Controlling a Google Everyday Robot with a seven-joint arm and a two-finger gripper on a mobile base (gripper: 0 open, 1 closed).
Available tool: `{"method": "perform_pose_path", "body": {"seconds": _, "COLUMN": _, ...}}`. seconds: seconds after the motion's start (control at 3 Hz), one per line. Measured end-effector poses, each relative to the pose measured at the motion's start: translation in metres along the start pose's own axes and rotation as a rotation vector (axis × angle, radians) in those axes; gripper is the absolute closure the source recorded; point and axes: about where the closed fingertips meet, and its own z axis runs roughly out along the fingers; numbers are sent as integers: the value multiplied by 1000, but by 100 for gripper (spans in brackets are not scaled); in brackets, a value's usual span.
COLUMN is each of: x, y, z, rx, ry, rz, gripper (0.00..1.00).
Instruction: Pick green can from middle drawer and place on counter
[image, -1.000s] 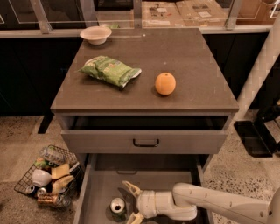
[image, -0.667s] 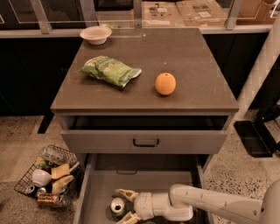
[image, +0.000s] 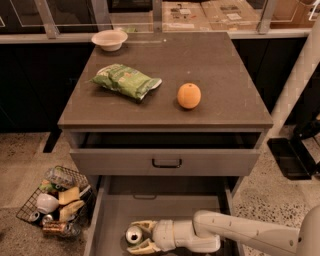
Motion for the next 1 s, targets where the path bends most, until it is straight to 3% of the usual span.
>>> {"method": "perform_pose_path", "body": {"seconds": 0.33, "x": -1, "y": 1, "z": 1, "rx": -3, "ry": -2, "rz": 0, "gripper": 94}}
{"method": "perform_pose_path", "body": {"seconds": 0.67, "x": -1, "y": 1, "z": 2, "rx": -5, "ry": -3, "rz": 0, "gripper": 100}}
{"method": "perform_pose_path", "body": {"seconds": 1.0, "x": -1, "y": 1, "z": 2, "rx": -5, "ry": -3, "rz": 0, "gripper": 100}}
